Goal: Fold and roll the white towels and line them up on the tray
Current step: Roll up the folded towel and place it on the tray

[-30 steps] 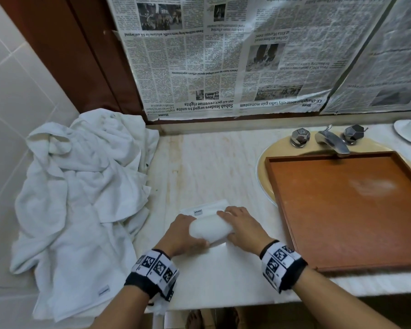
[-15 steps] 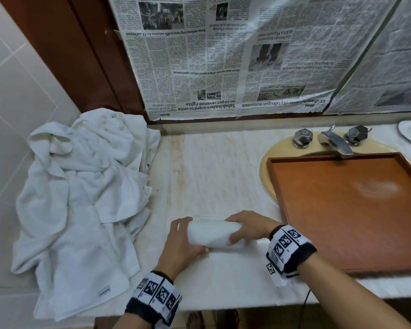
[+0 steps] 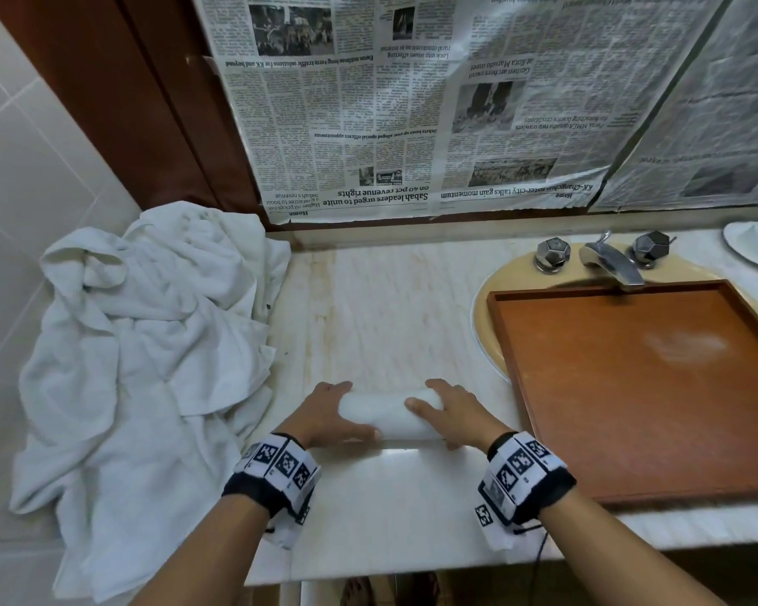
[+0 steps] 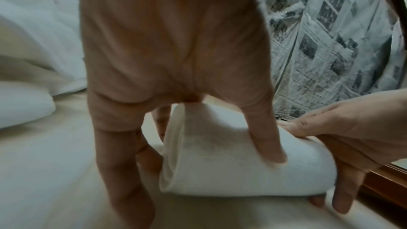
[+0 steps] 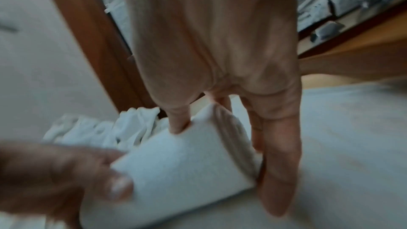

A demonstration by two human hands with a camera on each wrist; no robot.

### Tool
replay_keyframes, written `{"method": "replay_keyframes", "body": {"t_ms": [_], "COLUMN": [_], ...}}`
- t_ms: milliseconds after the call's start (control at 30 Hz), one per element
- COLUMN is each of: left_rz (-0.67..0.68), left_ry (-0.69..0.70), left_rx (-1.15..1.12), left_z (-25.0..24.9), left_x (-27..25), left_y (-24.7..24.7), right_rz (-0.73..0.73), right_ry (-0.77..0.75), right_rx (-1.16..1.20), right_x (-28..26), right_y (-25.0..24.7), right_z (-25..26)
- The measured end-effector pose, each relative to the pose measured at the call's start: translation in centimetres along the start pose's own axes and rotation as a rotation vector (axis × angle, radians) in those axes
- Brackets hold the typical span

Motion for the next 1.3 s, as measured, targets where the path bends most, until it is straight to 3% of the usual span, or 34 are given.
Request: {"method": "replay_keyframes", "body": {"t_ms": [100,200,300,500,667,833,1000,1200,1300], "left_rz": [0.125,0.258,0.350,0.374,0.413,0.454,0.463,0.677,0.721], "left_ry": [-0.004,-0.001,0.020,0.027,0.126,0.220,0.351,0.442,0.456], "left_rx": [-0.109,-0.071,-0.084,-0.017,0.065,-0.161,-0.206,-0.359,-0.432], "left_z": [-0.2,-0.4,-0.4,0.2,-0.3,-0.8,-2.7,-6.9,-9.1], "left_x": [-0.3,-0.9,-1.7,-3.1,-4.1,-4.1,-3.9,-3.6,-3.2], "left_y": [-0.9,-1.0,-0.1,2.5,1.9,1.4,1.7,1.6,2.1], "right_rz": [-0.006,0.029,0.059,0.107,0.084,0.029,-0.002,-0.035,-0.056], "right_ry": [0.081,0.170,0.145,0.133,-0.002,-0.071,-0.123,-0.196,-0.193], "right_rx": [0.294,0.505,0.505,0.529,0.601,0.676,0.755,0.750,0.726], "right_x": [0.4,0.0,-1.1,-3.9,-6.4,-8.8,-11.3,-14.2,-15.1], "right_y": [-0.2,-0.1,0.1,0.5,0.0,-1.5,-3.1,-6.4,-8.3], "right_z": [0.3,-0.4,-0.7,-1.7,-2.4,-3.7,-5.5,-6.5,-7.3]}}
Point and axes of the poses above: each hand's wrist, its own x-axis towards the middle knuckle, its own y-axis out of the palm, z = x × y, the point moved 1 cm from there along x, towards the middle knuckle, and after that the axes turned 14 degrees about x, right-handed, at the moved point
